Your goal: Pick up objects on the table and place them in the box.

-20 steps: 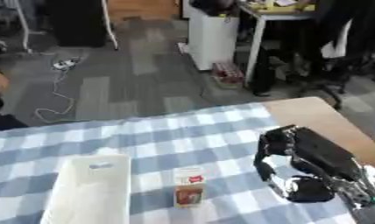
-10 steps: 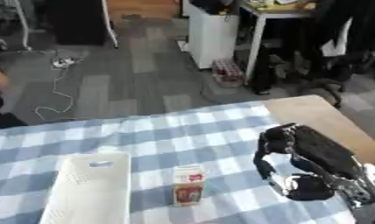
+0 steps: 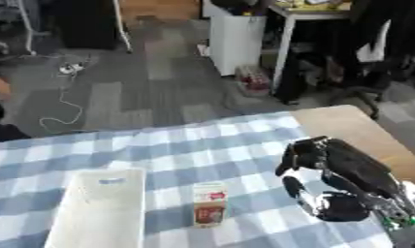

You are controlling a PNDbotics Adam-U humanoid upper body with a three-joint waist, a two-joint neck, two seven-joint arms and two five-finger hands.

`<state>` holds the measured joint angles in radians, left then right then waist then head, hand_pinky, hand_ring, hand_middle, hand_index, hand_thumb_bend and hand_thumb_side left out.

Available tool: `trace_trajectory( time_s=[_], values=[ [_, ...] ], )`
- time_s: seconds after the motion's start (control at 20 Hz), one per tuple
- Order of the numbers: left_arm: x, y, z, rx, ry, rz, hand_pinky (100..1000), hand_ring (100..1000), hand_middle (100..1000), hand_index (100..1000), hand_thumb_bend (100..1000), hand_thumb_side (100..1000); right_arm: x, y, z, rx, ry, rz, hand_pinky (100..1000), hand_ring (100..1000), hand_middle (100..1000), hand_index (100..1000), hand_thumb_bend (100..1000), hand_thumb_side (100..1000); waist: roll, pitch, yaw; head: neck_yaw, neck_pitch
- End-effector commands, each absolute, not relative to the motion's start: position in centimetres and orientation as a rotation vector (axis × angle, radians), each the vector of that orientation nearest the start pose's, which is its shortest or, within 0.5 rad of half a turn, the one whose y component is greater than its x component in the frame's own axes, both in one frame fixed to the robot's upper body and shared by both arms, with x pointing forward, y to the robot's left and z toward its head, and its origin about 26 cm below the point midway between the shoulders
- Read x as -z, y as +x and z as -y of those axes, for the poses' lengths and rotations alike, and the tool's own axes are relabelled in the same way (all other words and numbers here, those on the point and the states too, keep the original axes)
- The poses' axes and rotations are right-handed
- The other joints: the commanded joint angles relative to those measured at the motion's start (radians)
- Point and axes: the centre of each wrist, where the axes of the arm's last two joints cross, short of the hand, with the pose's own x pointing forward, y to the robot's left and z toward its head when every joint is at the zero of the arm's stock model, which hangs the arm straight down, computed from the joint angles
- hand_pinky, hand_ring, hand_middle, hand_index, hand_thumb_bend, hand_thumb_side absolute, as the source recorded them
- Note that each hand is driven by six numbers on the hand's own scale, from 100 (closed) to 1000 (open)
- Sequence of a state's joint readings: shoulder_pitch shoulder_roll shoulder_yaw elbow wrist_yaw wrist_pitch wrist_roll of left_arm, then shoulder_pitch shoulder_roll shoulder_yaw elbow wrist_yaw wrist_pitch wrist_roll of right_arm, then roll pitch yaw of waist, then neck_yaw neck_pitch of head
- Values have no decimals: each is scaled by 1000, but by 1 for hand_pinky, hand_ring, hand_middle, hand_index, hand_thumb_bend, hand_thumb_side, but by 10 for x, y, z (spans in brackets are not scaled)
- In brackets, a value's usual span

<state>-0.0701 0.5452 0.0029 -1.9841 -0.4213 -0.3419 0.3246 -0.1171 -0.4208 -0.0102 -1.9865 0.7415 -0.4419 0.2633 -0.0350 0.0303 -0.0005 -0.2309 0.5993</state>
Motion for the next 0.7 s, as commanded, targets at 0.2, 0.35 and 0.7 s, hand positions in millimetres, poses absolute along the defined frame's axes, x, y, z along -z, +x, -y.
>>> trace_trajectory(
  time_s=[0.2, 0.35, 0.7],
  values=[
    [-170, 272, -319, 654, 838, 2436, 395, 453, 639, 762, 125, 912, -152, 270, 302, -1202, -728, 2112, 514, 500, 603, 854, 100, 1000, -3, -11, 13, 51, 101],
    [-171, 272, -319, 656, 837, 2436, 395, 453, 639, 762, 125, 912, -146, 266, 306, -1082, -655, 2143, 581, 530, 624, 891, 100, 1000, -5, -9, 16, 48, 110],
    [-170, 272, -319, 668, 836, 2433, 394, 453, 639, 762, 124, 912, -146, 261, 318, -994, -671, 2108, 793, 641, 745, 949, 154, 1000, -8, -5, 17, 43, 108]
  ],
)
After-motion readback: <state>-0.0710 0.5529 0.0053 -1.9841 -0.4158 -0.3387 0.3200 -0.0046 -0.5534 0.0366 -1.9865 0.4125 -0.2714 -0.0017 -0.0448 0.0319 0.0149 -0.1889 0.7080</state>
